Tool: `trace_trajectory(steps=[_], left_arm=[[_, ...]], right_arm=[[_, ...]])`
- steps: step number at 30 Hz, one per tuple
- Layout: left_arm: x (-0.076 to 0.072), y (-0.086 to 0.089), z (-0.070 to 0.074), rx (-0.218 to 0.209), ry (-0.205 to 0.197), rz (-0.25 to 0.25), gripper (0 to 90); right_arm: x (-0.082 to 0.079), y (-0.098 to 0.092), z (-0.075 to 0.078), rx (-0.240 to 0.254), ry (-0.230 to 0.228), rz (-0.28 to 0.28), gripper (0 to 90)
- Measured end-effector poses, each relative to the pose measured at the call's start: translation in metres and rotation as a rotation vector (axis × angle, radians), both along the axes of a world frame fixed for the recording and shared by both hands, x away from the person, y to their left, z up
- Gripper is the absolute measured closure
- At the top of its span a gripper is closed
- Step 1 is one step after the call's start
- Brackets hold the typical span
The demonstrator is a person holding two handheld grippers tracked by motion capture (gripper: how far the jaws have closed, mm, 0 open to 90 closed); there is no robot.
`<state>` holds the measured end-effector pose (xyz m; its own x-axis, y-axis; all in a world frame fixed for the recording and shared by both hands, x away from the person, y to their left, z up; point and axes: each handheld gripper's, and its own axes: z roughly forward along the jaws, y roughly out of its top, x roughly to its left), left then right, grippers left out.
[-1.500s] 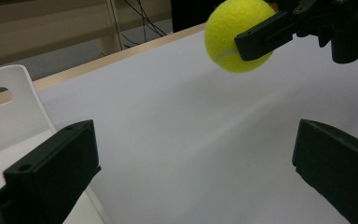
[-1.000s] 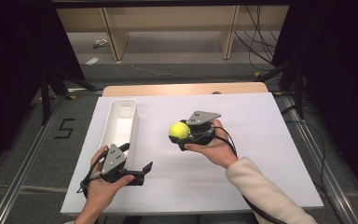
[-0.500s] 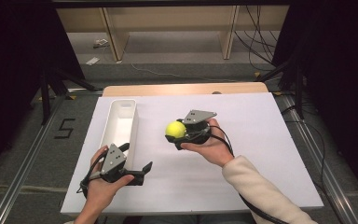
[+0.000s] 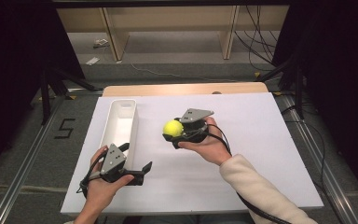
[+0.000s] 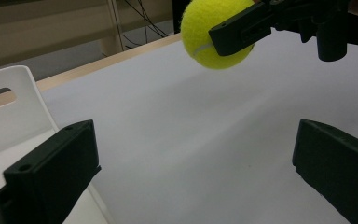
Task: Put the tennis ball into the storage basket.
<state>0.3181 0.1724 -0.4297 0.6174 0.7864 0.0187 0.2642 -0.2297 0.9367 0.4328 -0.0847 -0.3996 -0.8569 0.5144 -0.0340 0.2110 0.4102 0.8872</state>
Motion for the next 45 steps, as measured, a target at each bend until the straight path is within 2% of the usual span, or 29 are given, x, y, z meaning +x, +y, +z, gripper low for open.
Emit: trace_trajectory(steps=[37,45], left_arm=[[0.000,0.001,0.001,-0.002,-0.003,0.003,0.0],[0.000,0.001,0.001,0.000,-0.003,0.005,0.0]], right_arm=[[0.004,0.021,-0.002,-0.024,0.018,0.020,27.5],[0.005,0.024,0.001,-0.027,0.014,0.024,27.5]])
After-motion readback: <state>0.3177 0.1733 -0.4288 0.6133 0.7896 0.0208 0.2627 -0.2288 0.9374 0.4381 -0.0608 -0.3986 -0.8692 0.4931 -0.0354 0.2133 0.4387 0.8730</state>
